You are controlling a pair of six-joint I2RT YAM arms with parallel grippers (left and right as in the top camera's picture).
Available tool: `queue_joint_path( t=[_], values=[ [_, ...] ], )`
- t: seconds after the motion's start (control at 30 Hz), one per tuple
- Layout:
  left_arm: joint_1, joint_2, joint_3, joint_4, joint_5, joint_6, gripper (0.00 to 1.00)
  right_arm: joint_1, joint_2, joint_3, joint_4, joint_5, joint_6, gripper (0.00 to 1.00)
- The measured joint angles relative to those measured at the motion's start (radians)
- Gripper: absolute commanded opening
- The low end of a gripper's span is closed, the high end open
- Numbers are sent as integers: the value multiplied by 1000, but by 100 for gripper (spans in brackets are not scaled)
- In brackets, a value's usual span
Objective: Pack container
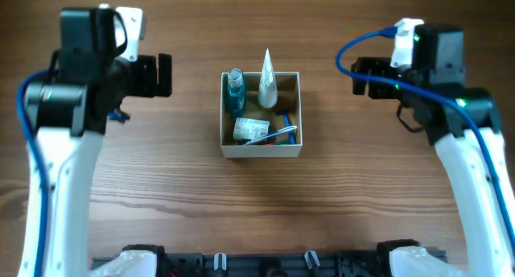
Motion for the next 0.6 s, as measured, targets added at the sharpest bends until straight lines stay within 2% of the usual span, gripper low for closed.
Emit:
queue_joint_path(
  t=[0.13, 0.2, 0.4, 0.47, 0.6],
  values=[
    [0, -248, -122, 19, 1, -17, 100, 0, -217, -21, -21, 9, 11, 100],
    [1, -421, -250, 48, 3, -22, 100, 0, -341, -77, -18, 16, 11, 100],
    [3, -869, -600, 117, 4, -68, 100, 0, -665, -383, 12, 27, 11, 100],
    [4, -937, -666, 155, 4, -86, 100, 0, -746, -499, 32, 28, 11, 100],
    [5, -1003, -747, 181, 4, -114, 100, 0, -781, -581, 31, 31, 12, 100]
  ],
)
